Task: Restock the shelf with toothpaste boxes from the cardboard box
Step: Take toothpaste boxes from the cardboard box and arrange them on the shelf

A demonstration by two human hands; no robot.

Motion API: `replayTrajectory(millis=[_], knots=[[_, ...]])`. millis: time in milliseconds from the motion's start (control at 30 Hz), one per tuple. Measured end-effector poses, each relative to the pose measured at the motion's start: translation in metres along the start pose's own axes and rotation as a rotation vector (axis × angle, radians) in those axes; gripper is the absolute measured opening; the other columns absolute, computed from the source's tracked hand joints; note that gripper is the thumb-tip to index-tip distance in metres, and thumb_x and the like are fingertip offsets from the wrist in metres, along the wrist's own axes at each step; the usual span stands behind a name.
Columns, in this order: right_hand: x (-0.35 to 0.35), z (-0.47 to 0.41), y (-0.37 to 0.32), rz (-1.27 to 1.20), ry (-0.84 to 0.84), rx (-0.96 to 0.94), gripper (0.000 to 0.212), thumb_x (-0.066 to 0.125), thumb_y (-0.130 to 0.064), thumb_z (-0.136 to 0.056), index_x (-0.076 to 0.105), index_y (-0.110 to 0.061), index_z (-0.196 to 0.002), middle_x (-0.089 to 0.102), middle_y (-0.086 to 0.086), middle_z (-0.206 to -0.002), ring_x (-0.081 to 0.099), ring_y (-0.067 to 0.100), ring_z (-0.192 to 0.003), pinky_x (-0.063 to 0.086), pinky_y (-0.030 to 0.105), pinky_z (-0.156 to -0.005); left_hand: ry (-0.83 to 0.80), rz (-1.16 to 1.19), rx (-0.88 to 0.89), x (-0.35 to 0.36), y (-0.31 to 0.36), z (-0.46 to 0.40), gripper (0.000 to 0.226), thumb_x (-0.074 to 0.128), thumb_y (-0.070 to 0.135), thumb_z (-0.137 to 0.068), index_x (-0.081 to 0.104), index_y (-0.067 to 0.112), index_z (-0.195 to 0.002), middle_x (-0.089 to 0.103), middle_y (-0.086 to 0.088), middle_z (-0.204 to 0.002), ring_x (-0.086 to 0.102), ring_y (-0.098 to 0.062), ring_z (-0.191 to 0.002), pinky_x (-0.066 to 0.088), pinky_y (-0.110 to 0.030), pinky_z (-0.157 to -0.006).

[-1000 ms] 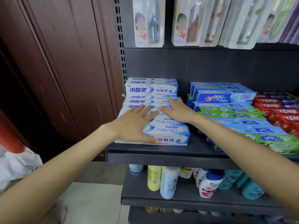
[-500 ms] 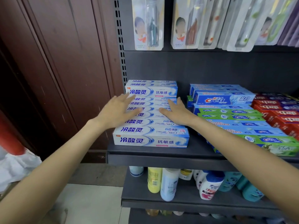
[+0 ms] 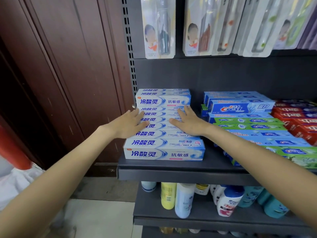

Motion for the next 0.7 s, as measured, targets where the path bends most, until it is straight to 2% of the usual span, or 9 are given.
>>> replayTrajectory(millis=[67,133,200,267,333,433,567,633,700], knots=[[-0.003,0.0,-0.003,0.064,-0.001,-0.023,0.077,0.024,-0.06,-0.095,0.0,-0.013,-0.151,-0.015,0.01,-0.158,-0.018,0.022,-0.144,-0.004,0.038,-0.117,0.01,-0.127,0.006,-0.001,-0.002,-0.002,0.056,0.02,0.04,-0.102,0.018,0.012,-0.149,0.02,-0.016,-0.154,0.024,-0.029,-0.14,0.015,-0.039,-0.114],[-0.015,0.008,-0.01,0.105,0.048,-0.085,0.07,0.023,-0.054,-0.098,0.005,-0.013,-0.151,-0.006,0.01,-0.159,-0.01,0.022,-0.146,-0.002,0.04,-0.117,0.117,-0.178,0.052,-0.011,0.007,0.0,0.05,0.026,0.042,-0.101,0.029,0.022,-0.147,0.025,-0.009,-0.154,0.029,-0.026,-0.139,0.022,-0.037,-0.111],[-0.037,0.03,-0.013,0.094,0.147,-0.172,0.063,0.027,-0.049,-0.099,0.011,-0.016,-0.151,0.006,0.005,-0.159,-0.001,0.019,-0.147,0.003,0.041,-0.119,0.281,-0.111,0.113,-0.029,0.027,0.013,0.048,0.032,0.047,-0.098,0.041,0.027,-0.141,0.038,0.0,-0.149,0.038,-0.02,-0.134,0.029,-0.032,-0.107],[-0.058,0.064,-0.008,0.105,0.25,-0.26,0.06,0.031,-0.047,-0.098,0.017,-0.02,-0.15,0.015,0.0,-0.158,0.005,0.015,-0.146,0.007,0.037,-0.119,0.337,0.026,0.153,-0.036,0.052,0.029,0.059,0.033,0.062,-0.091,0.042,0.03,-0.14,0.044,0.007,-0.145,0.042,-0.014,-0.131,0.033,-0.029,-0.103],[-0.067,0.096,0.009,0.171,0.294,-0.295,0.064,0.033,-0.053,-0.095,0.019,-0.024,-0.15,0.017,-0.004,-0.157,0.004,0.012,-0.146,0.005,0.033,-0.118,0.242,0.075,0.191,-0.025,0.083,0.042,0.08,0.035,0.076,-0.079,0.031,0.031,-0.145,0.034,0.009,-0.15,0.031,-0.012,-0.138,0.025,-0.029,-0.109],[-0.062,0.128,0.048,0.328,0.236,-0.25,0.08,0.025,-0.073,-0.086,0.015,-0.027,-0.15,0.012,-0.006,-0.158,-0.002,0.011,-0.146,-0.003,0.033,-0.118,0.093,-0.04,0.178,0.002,0.114,0.045,0.099,0.033,0.081,-0.069,0.008,0.031,-0.15,0.007,0.005,-0.158,0.007,-0.017,-0.146,0.006,-0.034,-0.117],[-0.043,0.146,0.096,0.424,0.062,-0.183,0.124,-0.006,-0.098,-0.045,0.001,-0.032,-0.15,-0.005,-0.005,-0.159,-0.011,0.016,-0.146,-0.011,0.031,-0.114,0.082,-0.129,0.131,0.02,0.122,0.035,0.088,0.028,0.076,-0.078,0.004,0.031,-0.15,0.002,0.002,-0.159,0.003,-0.021,-0.146,0.008,-0.035,-0.116],[-0.036,0.151,0.109,0.407,0.013,-0.193,0.123,-0.002,-0.099,-0.044,-0.003,-0.035,-0.149,-0.009,-0.006,-0.159,-0.013,0.016,-0.145,-0.011,0.029,-0.112,0.098,-0.136,0.16,0.02,0.12,0.033,0.093,0.012,0.083,-0.072,0.006,0.032,-0.15,0.005,0.002,-0.159,0.005,-0.021,-0.146,0.011,-0.034,-0.116],[-0.033,0.155,0.114,0.393,0.015,-0.211,0.108,0.007,-0.095,-0.059,-0.003,-0.036,-0.149,-0.01,-0.005,-0.159,-0.014,0.016,-0.145,-0.01,0.03,-0.114,0.102,-0.124,0.194,0.022,0.118,0.033,0.104,-0.002,0.09,-0.061,0.004,0.034,-0.149,0.004,0.003,-0.159,0.003,-0.021,-0.146,0.01,-0.033,-0.116]])
Point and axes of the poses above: each hand's wrist, its own z-axis away from the middle knuckle, its own x-axis out of the palm, y = z × x, the point moved 9 cm from there along -z, towards the middle knuckle
